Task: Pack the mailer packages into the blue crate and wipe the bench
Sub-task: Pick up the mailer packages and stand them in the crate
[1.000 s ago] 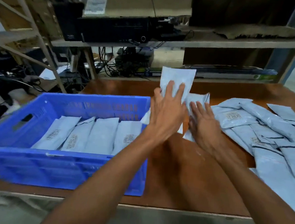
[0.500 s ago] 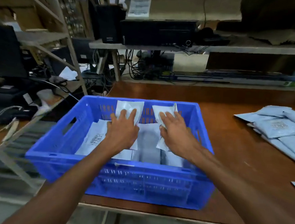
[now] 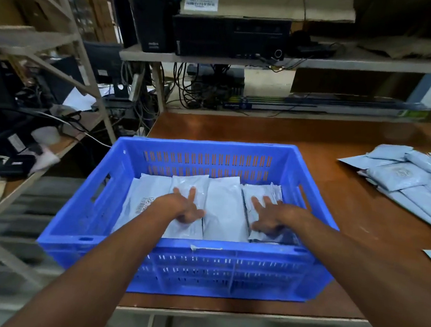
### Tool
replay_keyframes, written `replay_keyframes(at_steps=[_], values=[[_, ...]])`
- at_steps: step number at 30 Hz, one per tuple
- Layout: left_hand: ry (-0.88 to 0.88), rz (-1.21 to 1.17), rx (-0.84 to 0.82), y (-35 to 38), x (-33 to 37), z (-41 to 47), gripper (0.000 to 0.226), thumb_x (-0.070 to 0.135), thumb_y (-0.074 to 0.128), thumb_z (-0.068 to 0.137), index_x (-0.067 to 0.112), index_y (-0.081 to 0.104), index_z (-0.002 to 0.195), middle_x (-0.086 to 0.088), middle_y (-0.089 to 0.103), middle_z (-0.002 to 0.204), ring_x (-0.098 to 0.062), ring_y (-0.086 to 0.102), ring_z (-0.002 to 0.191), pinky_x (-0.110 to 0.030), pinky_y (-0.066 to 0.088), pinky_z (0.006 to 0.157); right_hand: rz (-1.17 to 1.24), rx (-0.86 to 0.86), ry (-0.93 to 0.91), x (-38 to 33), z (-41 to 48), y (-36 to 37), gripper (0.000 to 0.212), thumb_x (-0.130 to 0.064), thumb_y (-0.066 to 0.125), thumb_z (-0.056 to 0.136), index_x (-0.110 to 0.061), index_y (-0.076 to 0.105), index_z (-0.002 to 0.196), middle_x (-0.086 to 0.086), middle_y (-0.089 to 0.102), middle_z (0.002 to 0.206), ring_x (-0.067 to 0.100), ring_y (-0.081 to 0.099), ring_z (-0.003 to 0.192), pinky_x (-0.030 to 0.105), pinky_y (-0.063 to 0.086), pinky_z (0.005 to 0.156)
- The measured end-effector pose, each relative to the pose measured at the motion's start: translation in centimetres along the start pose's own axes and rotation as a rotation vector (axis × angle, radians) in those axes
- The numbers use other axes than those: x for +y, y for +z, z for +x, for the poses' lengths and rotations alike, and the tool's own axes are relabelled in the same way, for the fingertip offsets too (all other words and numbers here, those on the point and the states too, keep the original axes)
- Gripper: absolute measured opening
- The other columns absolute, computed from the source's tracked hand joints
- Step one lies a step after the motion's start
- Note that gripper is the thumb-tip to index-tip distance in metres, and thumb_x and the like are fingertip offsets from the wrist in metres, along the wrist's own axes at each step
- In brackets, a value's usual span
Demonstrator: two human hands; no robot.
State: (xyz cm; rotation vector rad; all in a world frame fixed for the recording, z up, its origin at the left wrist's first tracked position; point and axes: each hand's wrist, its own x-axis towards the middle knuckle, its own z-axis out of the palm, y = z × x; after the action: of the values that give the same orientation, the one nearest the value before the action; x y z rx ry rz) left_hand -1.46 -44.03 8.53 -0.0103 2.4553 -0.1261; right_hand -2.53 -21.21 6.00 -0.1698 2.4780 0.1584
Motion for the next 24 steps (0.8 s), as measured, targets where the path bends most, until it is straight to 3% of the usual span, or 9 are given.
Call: replay_keyframes(at_steps=[3, 6, 8, 11, 15, 17, 20, 24], values=[[0.006, 0.077, 0.022, -0.1, 0.6, -0.7, 0.072, 0.055, 0.018, 0.104, 0.013, -0.008, 0.156, -0.015, -0.022, 0.161, -0.042, -0.001, 0.150, -0.051, 0.014, 0.119, -0.027, -0.023, 0.028, -0.2, -0.7, -0.2, 0.085, -0.052, 0.038, 0.099, -0.024, -0.021, 0.152, 0.012, -0.022, 0.161, 0.042, 0.002, 0.149, 0.051, 0.014, 0.119], [-0.054, 0.077, 0.063, 0.3, -0.5, 1.3, 0.084, 0.067, 0.020, 0.097, 0.020, -0.021, 0.153, -0.025, -0.016, 0.160, -0.045, 0.013, 0.147, -0.054, 0.021, 0.117, -0.027, -0.019, 0.031, -0.2, -1.3, -0.4, 0.079, -0.051, 0.035, 0.101, -0.021, -0.014, 0.155, 0.013, -0.019, 0.161, 0.042, -0.005, 0.149, 0.054, 0.010, 0.119], [-0.051, 0.057, 0.155, -0.2, -0.6, 2.0, 0.085, 0.070, 0.021, 0.095, 0.025, -0.018, 0.154, -0.021, -0.015, 0.161, -0.046, 0.010, 0.147, -0.057, 0.020, 0.117, 0.017, 0.067, 0.045, 0.3, -1.5, -0.6, 0.079, -0.057, 0.033, 0.098, -0.023, -0.009, 0.156, 0.015, -0.011, 0.163, 0.044, -0.007, 0.148, 0.056, 0.007, 0.119], [0.034, -0.002, 0.390, -3.0, 1.0, 1.3, 0.077, 0.066, 0.029, 0.096, 0.025, 0.005, 0.157, -0.013, 0.006, 0.164, -0.044, 0.015, 0.146, -0.058, 0.023, 0.115, 0.131, 0.371, -0.024, 1.8, -2.6, -2.5, 0.072, -0.053, 0.038, 0.099, -0.015, 0.014, 0.155, 0.022, 0.013, 0.160, 0.045, 0.010, 0.146, 0.054, 0.016, 0.118], [0.254, -0.112, 0.757, -7.7, 7.1, -1.6, 0.057, 0.050, 0.046, 0.097, 0.018, 0.040, 0.143, -0.016, 0.046, 0.138, -0.043, 0.046, 0.123, -0.054, 0.042, 0.101, 0.296, 0.938, -0.164, 7.2, -7.5, -7.4, 0.048, -0.034, 0.052, 0.095, -0.011, 0.050, 0.137, 0.017, 0.055, 0.137, 0.035, 0.048, 0.128, 0.045, 0.042, 0.105], [0.390, -0.166, 0.879, -9.2, 11.9, -3.3, 0.049, 0.044, 0.050, 0.096, 0.018, 0.047, 0.138, -0.015, 0.052, 0.132, -0.040, 0.050, 0.119, -0.051, 0.044, 0.099, 0.343, 1.076, -0.143, 11.6, -9.7, -8.5, 0.039, -0.031, 0.053, 0.091, -0.016, 0.059, 0.127, 0.010, 0.065, 0.125, 0.032, 0.058, 0.117, 0.044, 0.048, 0.097], [0.555, -0.191, 0.878, -10.1, 20.7, -5.3, 0.048, 0.042, 0.051, 0.095, 0.020, 0.048, 0.138, -0.012, 0.054, 0.132, -0.039, 0.050, 0.120, -0.049, 0.043, 0.101, 0.383, 1.068, -0.037, 19.3, -11.6, -6.4, 0.029, -0.033, 0.051, 0.089, -0.021, 0.066, 0.110, 0.007, 0.071, 0.107, 0.032, 0.063, 0.100, 0.041, 0.052, 0.087], [0.700, -0.125, 0.727, -8.4, 33.0, -4.9, 0.049, 0.043, 0.052, 0.093, 0.015, 0.051, 0.134, -0.013, 0.055, 0.136, -0.037, 0.049, 0.125, -0.049, 0.043, 0.103, 0.410, 0.864, 0.122, 29.5, -10.8, 1.8, 0.022, -0.024, 0.055, 0.091, -0.009, 0.072, 0.093, 0.013, 0.072, 0.096, 0.034, 0.064, 0.091, 0.043, 0.051, 0.081]])
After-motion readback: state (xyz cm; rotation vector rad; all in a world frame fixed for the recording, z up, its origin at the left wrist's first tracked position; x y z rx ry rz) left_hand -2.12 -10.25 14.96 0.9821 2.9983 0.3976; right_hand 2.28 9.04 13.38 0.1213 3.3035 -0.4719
